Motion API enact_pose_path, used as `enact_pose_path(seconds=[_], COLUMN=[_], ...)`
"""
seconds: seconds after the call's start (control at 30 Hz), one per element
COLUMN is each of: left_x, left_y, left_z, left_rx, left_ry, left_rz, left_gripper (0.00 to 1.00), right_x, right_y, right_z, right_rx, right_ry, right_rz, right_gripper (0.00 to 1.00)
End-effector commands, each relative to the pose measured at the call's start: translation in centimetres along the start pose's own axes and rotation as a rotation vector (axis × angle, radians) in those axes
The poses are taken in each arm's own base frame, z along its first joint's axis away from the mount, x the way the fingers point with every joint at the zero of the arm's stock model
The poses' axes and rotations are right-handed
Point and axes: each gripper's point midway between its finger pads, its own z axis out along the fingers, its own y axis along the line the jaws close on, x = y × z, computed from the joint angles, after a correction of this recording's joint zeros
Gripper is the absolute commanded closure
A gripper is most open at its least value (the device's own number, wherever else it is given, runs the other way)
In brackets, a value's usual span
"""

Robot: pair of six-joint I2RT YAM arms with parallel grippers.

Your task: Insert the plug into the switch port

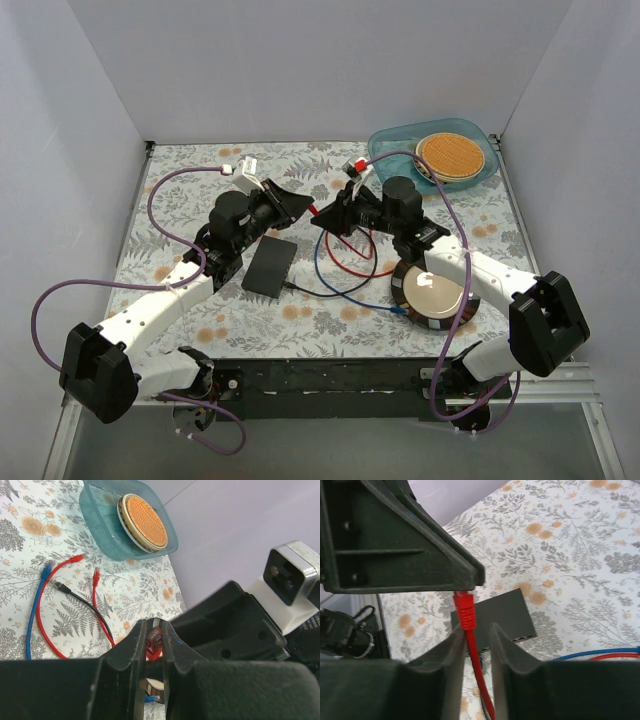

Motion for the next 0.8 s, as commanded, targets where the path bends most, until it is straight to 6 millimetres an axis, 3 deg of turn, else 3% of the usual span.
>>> enact_pose_path(seconds=[0.0,0.07,0.13,0.27,0.3,0.33,0.47,0.77], left_x=[-0.6,-0.4,-0.2,0.3,0.2,0.4,0.9,-0.2], left_y=[-1.4,-1.5,-1.5,-1.6,-1.8,-1.8,-1.4,-1.9], left_z=[-1.2,-1.6,-1.8,-2.2,-2.3,-2.4,-3.1,-3.5], left_rx=[0.055,0.078,0.089,0.124,0.140,0.149,0.164,0.181], left_ry=[-0.025,-0.029,-0.027,-0.020,-0.027,-0.022,-0.030,-0.081], left_rz=[0.007,0.015,0.029,0.086,0.114,0.124,0.157,0.199], left_gripper=[1.00,0.98,0.90,0.63,0.48,0.44,0.41,0.41], right_x=[-3.9,-4.0,-3.9,-3.7,-3.7,-3.7,-3.1,-1.8], right_y=[0.1,0.3,0.5,1.6,1.9,2.0,3.1,5.3], right_z=[0.4,0.5,0.6,0.7,0.7,0.7,0.5,0.0], right_rx=[0.021,0.012,-0.004,-0.077,-0.093,-0.105,-0.175,-0.318], right_ry=[-0.132,-0.131,-0.117,-0.083,-0.075,-0.069,-0.023,0.075], right_rz=[-0.028,-0.032,-0.039,-0.060,-0.067,-0.080,-0.095,-0.106], right_gripper=[0.85,0.97,0.99,0.99,0.99,0.99,0.99,0.99])
